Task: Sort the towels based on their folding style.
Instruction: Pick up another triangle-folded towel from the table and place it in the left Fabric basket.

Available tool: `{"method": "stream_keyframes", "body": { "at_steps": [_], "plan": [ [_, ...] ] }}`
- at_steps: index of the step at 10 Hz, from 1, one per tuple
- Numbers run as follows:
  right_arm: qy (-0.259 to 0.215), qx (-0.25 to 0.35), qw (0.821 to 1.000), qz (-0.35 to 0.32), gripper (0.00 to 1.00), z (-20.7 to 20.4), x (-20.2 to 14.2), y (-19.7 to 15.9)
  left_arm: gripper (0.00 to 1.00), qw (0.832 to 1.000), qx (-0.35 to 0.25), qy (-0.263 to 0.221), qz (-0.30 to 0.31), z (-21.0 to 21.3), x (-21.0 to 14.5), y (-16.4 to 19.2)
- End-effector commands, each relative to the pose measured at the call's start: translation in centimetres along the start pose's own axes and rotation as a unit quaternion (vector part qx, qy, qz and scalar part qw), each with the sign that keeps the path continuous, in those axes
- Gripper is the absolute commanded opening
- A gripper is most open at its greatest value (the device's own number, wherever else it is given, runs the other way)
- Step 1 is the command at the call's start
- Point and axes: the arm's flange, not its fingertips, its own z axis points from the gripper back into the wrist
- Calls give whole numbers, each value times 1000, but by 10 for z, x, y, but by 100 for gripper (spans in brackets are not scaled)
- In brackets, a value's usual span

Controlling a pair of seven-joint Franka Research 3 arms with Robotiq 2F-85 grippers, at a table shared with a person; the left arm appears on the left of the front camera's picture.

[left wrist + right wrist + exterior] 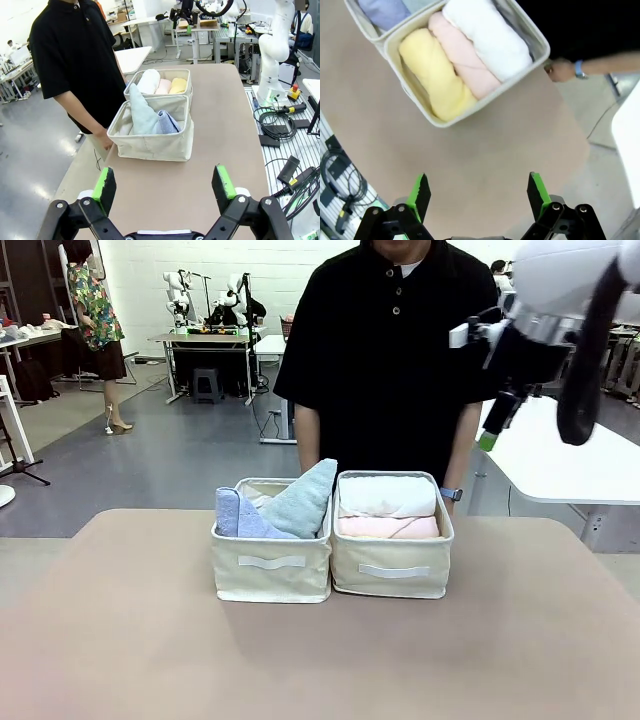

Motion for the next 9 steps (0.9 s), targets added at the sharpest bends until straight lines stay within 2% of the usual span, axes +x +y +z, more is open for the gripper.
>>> {"method": "stream_keyframes", "body": {
  "at_steps": [1,2,9],
  "plan": [
    [-20,-3,997,-70,100,-13,-14,-6,100,1000,0,9,-2,-1,0,-3],
    [0,0,1000,0,100,0,0,0,100,1000,0,9,-2,-1,0,-3],
    [0,0,1000,0,100,0,0,0,100,1000,0,9,-2,-1,0,-3]
  ]
}}
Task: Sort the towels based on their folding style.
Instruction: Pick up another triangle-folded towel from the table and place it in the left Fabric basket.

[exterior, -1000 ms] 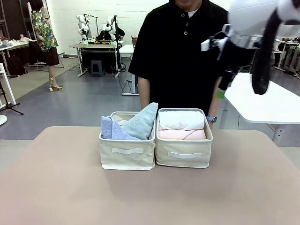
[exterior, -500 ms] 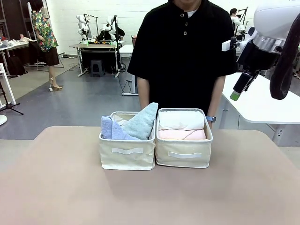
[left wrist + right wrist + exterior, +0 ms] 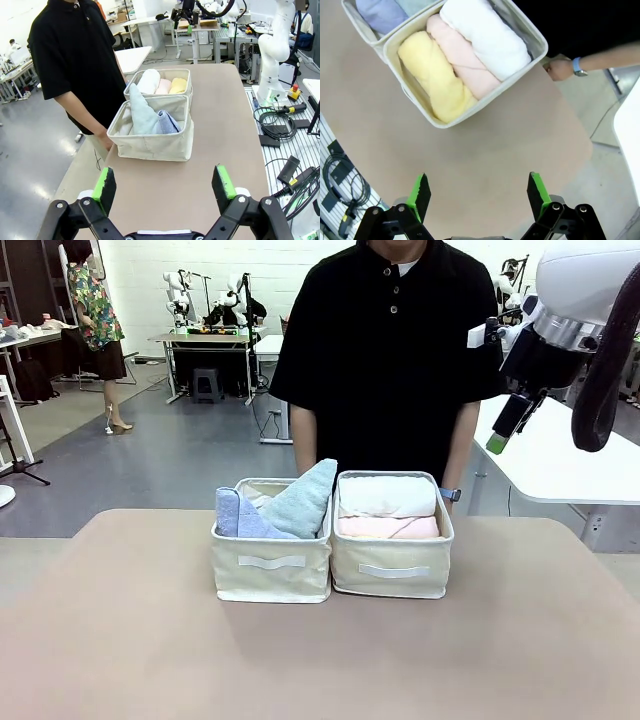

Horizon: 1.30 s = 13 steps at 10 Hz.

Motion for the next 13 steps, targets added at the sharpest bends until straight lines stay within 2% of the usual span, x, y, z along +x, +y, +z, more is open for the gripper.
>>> {"method": "stream_keyframes", "body": {
  "at_steps": [1,2,3,4,5,6,8,10,11,13],
  "plan": [
    [0,0,1000,1,100,0,0,1,100,1000,0,9,-2,-1,0,-3],
    [-25,51,995,84,100,26,-27,-21,100,1000,0,9,-2,-1,0,-3],
    [-70,96,984,132,100,52,-59,-45,100,1000,0,9,-2,-1,0,-3],
    [-134,116,976,128,100,75,-97,-74,100,1000,0,9,-2,-1,0,-3],
    [-200,137,960,143,100,88,-131,-99,100,1000,0,9,-2,-1,0,-3],
    [-246,149,947,142,100,99,-166,-120,100,1000,0,9,-2,-1,0,-3],
    [-338,182,911,151,100,102,-227,-161,100,1000,0,9,-2,-1,0,-3],
    [-370,203,886,194,100,81,-254,-183,100,1000,0,9,-2,-1,0,-3],
    [-395,207,874,193,100,74,-262,-193,100,1000,0,9,-2,-1,0,-3],
    [-422,191,870,171,100,76,-271,-205,100,1000,0,9,-2,-1,0,-3]
  ]
}}
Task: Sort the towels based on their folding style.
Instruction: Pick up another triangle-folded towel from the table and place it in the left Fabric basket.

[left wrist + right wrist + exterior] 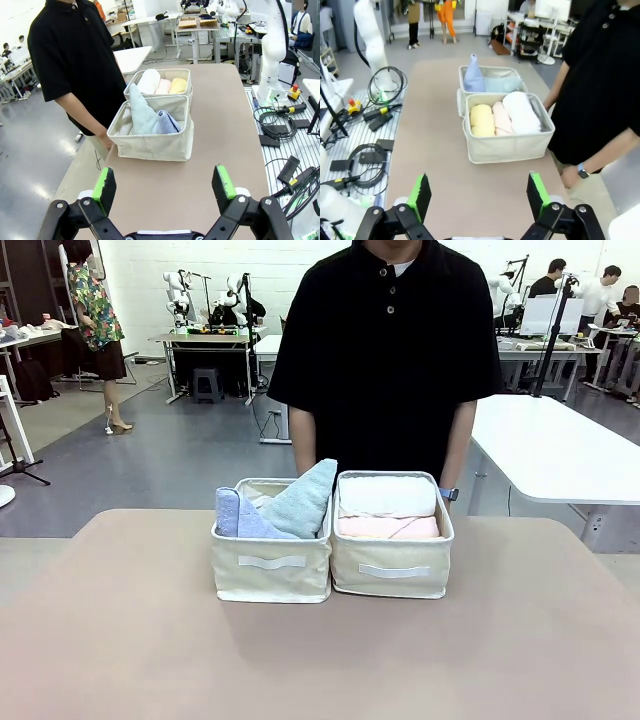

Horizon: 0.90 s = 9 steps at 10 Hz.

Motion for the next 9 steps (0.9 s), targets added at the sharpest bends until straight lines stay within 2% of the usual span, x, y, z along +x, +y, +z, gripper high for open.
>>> {"method": "stream_keyframes", "body": {
  "at_steps": [1,9],
  "plan": [
    [12,4,1000,3,100,-6,5,9,100,1000,0,9,-2,-1,0,-3],
    [12,4,1000,3,100,-6,5,9,100,1000,0,9,-2,-1,0,-3]
  ]
}}
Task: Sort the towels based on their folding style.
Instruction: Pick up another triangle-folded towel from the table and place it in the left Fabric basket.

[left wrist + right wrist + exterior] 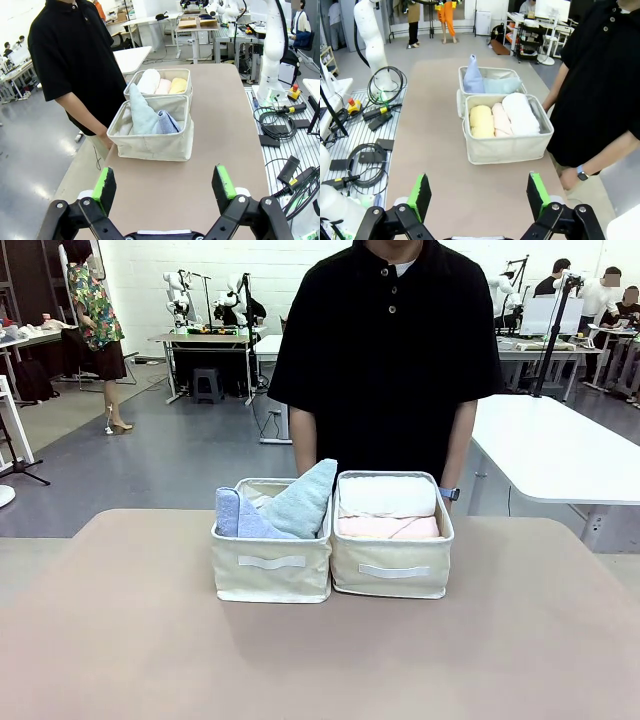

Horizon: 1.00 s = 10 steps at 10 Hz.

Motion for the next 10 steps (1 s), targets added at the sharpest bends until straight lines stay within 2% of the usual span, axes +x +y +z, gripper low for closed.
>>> {"method": "stream_keyframes", "body": {
  "at_steps": [1,10],
  "plan": [
    [6,2,1000,-2,100,-5,-3,7,100,1000,0,9,-2,-1,0,-3],
    [6,2,1000,-2,100,-5,-3,7,100,1000,0,9,-2,-1,0,-3]
  ]
}}
